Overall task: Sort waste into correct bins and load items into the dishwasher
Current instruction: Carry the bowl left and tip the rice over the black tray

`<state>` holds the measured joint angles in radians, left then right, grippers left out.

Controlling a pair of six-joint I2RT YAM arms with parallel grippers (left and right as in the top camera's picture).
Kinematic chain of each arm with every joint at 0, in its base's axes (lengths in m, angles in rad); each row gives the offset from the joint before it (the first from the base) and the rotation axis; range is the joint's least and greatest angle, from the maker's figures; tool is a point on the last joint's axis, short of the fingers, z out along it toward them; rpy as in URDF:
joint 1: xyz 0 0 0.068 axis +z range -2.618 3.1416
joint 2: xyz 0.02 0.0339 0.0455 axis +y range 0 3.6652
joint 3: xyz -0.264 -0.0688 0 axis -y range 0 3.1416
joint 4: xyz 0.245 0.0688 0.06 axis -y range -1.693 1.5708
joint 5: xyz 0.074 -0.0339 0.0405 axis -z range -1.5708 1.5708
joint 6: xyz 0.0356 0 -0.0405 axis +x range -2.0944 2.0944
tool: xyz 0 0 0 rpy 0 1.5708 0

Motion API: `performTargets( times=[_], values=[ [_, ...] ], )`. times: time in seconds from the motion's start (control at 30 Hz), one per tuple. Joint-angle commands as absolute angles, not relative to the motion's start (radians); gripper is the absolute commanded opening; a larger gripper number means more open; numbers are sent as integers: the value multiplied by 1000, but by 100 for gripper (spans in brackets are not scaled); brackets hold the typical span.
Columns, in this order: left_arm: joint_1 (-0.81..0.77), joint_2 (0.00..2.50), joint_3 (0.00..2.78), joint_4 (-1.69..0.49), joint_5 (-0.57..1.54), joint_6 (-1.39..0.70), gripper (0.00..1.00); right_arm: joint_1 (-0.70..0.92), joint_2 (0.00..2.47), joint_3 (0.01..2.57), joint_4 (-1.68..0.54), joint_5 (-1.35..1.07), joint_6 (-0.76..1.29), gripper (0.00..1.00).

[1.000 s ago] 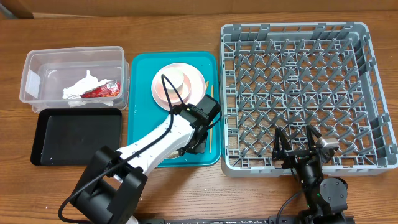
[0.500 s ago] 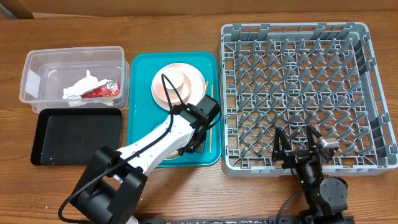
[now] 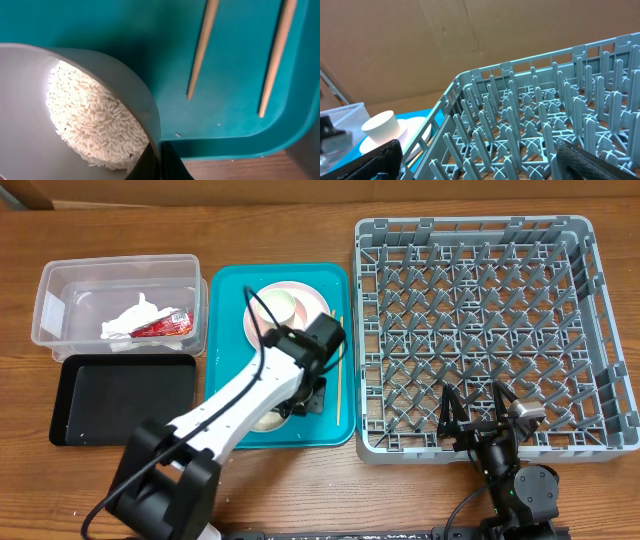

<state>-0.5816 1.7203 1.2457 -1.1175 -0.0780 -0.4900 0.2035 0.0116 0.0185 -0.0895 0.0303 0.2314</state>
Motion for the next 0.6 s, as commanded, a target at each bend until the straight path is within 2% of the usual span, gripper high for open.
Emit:
performTargets(
  times=[0.0, 0.23, 0.57],
  values=[
    [-542, 1634, 1296, -1145, -69, -482, 4, 200, 3, 8, -82, 28, 228, 100],
    [-388, 1484, 1299, -1187, -32, -459, 4, 200, 3, 8, -82, 28, 228, 100],
    [31, 1394, 1296, -1192, 235, -298, 4, 200, 3, 8, -82, 28, 228, 100]
  ],
)
